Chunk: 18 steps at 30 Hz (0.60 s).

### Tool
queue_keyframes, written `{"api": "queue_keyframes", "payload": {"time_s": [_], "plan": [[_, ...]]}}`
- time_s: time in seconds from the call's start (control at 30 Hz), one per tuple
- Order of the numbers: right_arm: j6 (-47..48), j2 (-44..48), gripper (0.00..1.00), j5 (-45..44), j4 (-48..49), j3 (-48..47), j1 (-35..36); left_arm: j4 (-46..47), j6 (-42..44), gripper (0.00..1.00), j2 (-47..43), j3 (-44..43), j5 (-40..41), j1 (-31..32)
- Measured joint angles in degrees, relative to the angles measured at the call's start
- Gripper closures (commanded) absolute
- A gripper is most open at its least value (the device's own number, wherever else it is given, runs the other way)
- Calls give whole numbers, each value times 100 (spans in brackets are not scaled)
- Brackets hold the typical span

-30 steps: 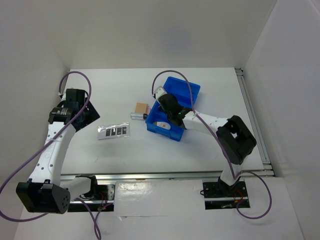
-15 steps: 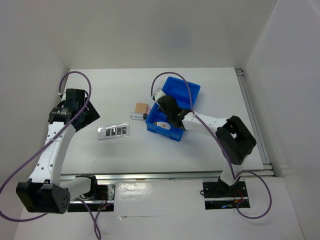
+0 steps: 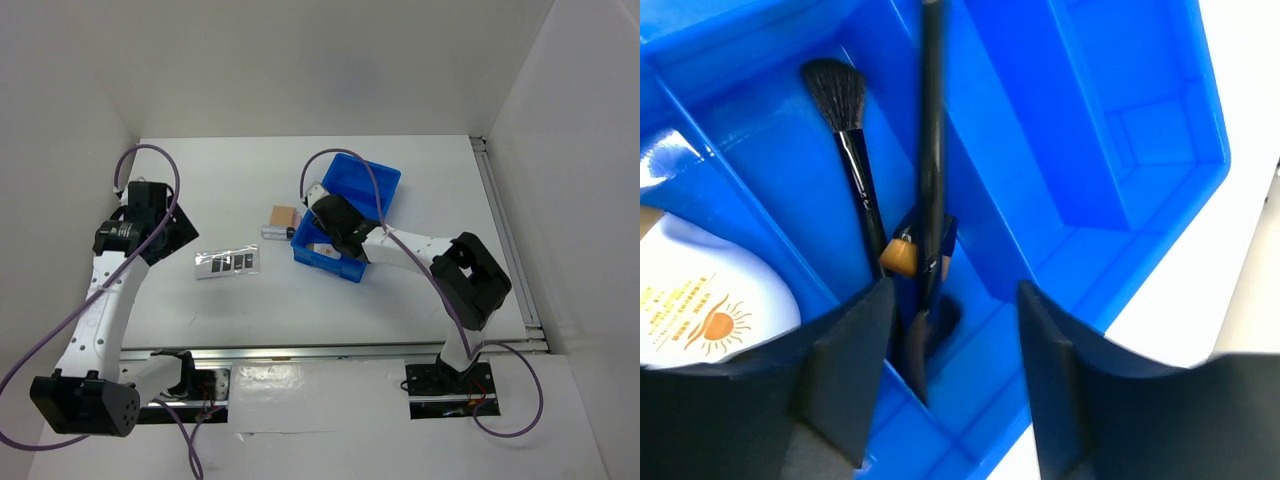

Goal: Organize the makeup

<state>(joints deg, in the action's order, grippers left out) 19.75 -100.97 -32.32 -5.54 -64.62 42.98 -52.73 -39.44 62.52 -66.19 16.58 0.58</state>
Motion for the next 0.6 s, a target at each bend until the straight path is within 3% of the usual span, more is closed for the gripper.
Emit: {"api": "queue_keyframes", "payload": {"time_s": [0.37,0.5,0.6], "plan": [[-197,0,35,-136,-483,-1095,129,0,11,17,-350,0,0,0],[-522,-103,44,-55,-887,-1906,210,0,20,17,-487,22,0,0],[-951,-483,60,216,-1368,-2782,260,-17,22,17,-542,33,-2,0]]}}
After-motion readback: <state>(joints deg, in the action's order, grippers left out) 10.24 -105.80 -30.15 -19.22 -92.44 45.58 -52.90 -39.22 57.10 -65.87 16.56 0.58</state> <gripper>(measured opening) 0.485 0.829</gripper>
